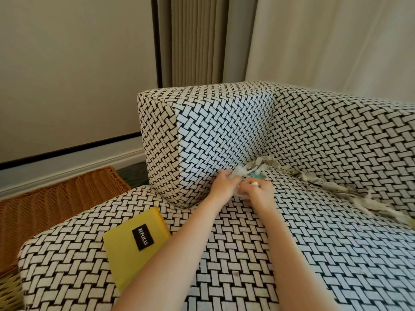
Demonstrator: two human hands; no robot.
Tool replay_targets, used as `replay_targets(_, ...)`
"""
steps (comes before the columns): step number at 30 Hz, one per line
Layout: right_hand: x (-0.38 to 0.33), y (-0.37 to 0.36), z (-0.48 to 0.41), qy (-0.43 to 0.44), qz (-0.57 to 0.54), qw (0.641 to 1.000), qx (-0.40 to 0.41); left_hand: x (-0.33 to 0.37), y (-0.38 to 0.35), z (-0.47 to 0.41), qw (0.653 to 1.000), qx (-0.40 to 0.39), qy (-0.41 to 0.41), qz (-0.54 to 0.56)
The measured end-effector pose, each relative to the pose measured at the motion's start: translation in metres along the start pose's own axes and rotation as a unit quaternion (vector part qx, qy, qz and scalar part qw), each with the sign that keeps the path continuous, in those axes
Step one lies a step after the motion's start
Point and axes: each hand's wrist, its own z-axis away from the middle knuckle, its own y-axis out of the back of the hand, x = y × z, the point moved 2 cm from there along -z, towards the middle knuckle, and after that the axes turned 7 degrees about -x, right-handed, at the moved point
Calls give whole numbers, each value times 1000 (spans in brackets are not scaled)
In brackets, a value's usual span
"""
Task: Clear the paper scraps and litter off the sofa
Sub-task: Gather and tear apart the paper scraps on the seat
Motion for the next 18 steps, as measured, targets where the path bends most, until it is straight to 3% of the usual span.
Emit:
replay_targets(2,2,0,-2,34,74,996,34,-3,-1,-3,996,29,-26,-77)
replay_targets(3,1,0,-1,58,162,983,64,-4,-1,-4,990,46,-49,-124)
replay_targets(6,0,2,-3,73,404,904,122,-7,0,-6,957,60,-128,-252)
replay_targets(8,5,6,-8,25,412,905,100,-8,-1,-11,940,44,-148,-303)
replay_targets(12,18,10,-22,-36,385,921,52,-10,-6,-27,922,-12,-109,-372)
replay_targets(15,19,13,-30,-15,376,924,65,-8,-9,-39,932,-26,-77,-353)
replay_targets(18,14,20,-33,12,383,916,118,-3,-13,-47,947,10,-85,-310)
